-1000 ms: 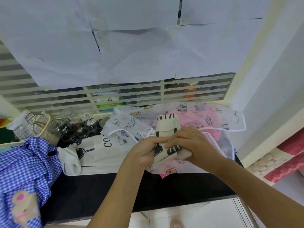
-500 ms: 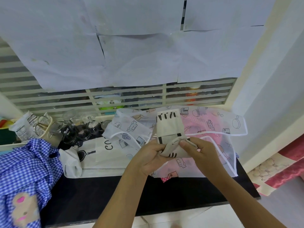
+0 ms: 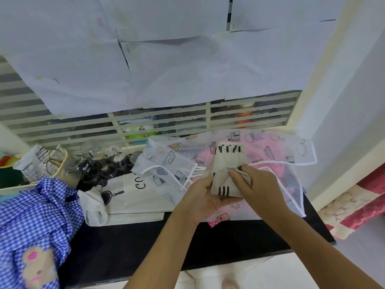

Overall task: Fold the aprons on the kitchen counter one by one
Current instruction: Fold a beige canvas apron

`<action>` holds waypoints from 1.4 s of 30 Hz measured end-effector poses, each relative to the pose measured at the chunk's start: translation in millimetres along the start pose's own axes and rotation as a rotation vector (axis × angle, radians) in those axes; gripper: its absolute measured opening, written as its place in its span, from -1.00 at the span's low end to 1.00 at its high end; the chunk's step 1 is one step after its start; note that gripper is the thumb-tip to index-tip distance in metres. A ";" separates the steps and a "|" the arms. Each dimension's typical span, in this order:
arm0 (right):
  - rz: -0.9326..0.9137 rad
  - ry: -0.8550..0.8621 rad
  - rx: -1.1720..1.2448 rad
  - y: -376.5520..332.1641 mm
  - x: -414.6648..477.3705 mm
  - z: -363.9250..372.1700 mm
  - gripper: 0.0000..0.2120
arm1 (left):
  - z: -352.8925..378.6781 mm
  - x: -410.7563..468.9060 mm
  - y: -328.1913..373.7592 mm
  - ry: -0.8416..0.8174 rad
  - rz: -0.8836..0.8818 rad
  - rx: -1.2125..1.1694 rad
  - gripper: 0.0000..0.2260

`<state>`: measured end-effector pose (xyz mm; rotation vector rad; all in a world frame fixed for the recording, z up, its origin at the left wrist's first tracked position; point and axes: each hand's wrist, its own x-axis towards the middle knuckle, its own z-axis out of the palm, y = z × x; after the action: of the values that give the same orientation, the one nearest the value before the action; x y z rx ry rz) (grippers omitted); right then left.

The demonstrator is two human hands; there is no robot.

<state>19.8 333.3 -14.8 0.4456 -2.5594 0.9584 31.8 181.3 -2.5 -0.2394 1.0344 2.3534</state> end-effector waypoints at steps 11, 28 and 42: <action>0.390 -0.107 0.555 -11.7 3.3 -1.7 -0.40 | -5.1 8.7 -8.5 0.172 0.168 0.121 -0.50; -0.482 -0.106 -0.263 8.8 -11.2 11.5 -0.44 | -13.4 22.1 4.8 0.359 0.052 0.103 -0.73; -0.498 -0.114 -0.032 5.0 20.7 -12.0 -0.50 | -4.6 18.0 26.2 -0.038 -0.099 -0.195 -0.49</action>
<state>2.2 341.7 0.0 1.0907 -2.3733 0.7216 2.1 171.0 4.1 -0.3100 0.7572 2.3594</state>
